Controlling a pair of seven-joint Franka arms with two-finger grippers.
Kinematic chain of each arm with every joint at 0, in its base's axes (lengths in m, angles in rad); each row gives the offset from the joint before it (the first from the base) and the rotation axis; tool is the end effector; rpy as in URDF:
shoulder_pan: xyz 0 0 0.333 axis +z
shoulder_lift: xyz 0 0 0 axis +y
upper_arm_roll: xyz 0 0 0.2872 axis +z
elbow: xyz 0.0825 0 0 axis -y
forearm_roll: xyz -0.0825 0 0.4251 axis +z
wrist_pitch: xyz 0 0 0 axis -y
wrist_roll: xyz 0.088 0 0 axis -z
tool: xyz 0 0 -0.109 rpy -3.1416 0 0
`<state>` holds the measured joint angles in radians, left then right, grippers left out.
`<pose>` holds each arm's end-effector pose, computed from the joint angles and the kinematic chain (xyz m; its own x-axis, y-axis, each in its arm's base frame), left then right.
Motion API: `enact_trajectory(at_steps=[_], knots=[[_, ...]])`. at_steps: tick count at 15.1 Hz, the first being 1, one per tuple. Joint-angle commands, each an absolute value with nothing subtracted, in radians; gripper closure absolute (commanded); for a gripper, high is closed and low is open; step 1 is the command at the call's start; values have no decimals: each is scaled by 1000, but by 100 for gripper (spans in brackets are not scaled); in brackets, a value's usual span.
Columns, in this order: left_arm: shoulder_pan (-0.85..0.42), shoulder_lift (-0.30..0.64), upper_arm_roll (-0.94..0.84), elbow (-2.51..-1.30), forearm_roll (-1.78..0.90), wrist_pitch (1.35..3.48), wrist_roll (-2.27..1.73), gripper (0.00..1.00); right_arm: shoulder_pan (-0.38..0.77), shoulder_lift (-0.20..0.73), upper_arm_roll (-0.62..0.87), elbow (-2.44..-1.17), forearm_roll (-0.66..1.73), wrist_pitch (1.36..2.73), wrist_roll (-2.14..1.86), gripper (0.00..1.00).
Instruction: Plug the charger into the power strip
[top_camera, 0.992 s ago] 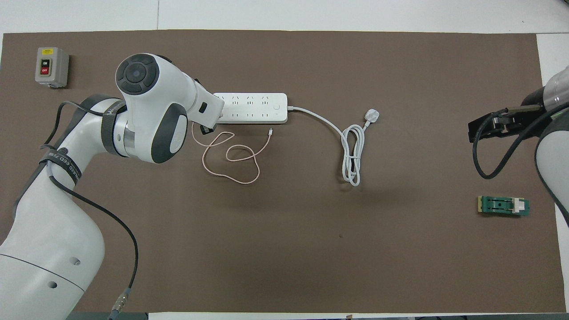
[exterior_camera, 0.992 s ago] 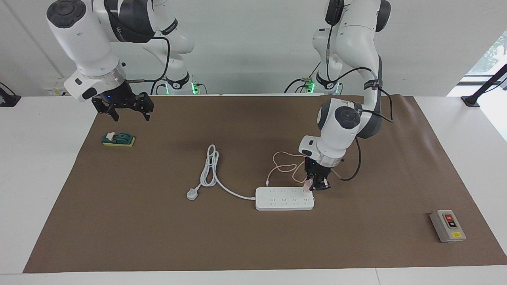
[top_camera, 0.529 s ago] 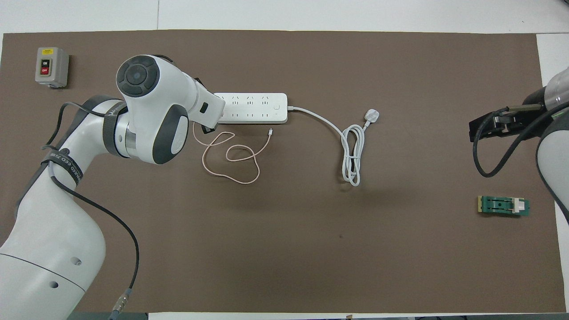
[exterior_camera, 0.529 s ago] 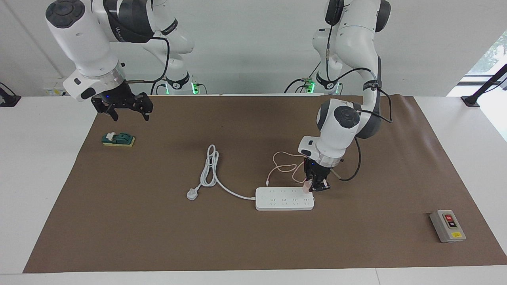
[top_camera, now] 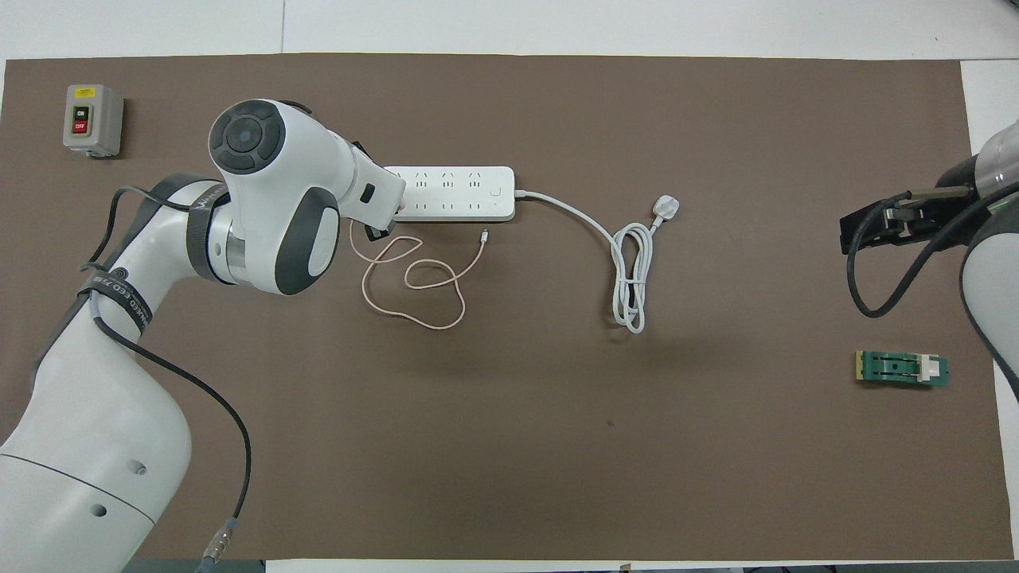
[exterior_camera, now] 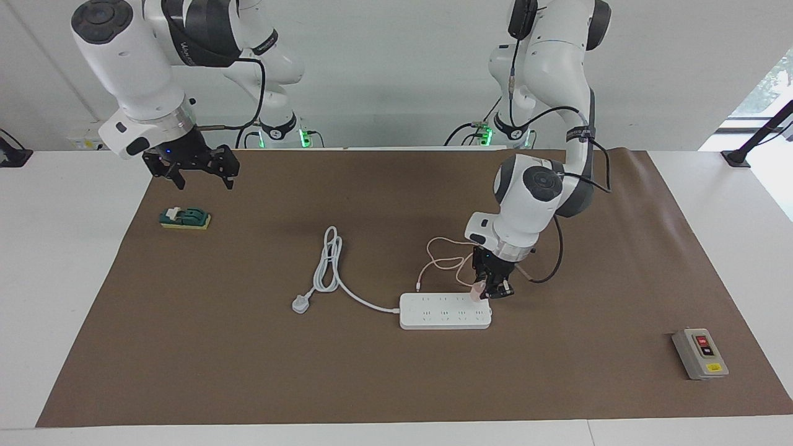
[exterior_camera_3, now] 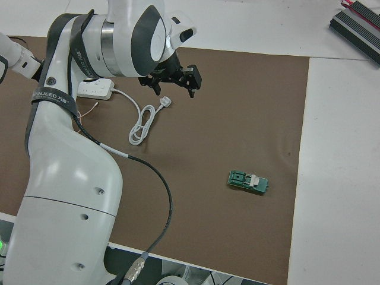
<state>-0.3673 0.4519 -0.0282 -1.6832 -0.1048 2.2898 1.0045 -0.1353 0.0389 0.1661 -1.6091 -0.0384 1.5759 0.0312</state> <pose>0.6519 -0.2731 0.3038 0.2261 -0.9599 0.1656 -0.9679 -0.2406 -0.0729 0.6035 0.0129 0.5516 0.9975 0.0001 -0.0705 0.0025 -0.9994 0.0341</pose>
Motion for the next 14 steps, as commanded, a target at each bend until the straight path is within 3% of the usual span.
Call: enact_trajectory(at_steps=[1,14], knots=[[-388,434,-21,-1750,-126,2301,1015,100,-144,15,170,-1637,-18,1585,48,0],[-397,494,-23,-1666,-34,2250,1087,100,-144,15,169,-1638,-18,1586,52,0]])
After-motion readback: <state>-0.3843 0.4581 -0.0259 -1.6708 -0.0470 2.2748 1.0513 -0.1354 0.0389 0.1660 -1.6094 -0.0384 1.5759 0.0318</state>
